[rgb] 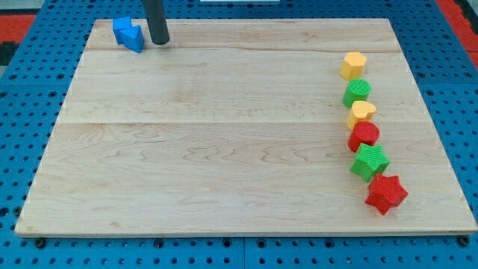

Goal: Point your arm at the top of hexagon

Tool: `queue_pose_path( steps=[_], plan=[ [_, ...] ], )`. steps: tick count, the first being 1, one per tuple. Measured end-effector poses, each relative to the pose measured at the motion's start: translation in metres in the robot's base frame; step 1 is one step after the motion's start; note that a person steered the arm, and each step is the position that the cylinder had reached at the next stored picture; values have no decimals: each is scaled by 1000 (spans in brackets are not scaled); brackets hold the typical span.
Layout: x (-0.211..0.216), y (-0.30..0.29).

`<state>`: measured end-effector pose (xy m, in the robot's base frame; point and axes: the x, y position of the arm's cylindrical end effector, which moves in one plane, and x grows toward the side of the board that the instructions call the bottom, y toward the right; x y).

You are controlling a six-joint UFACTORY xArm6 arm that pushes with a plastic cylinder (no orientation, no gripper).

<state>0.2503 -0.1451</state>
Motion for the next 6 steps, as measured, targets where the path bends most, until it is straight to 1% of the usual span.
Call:
queue_pose_path(
  steps=[5, 6],
  plan=[
    [0, 19],
    [0, 87]
  ],
)
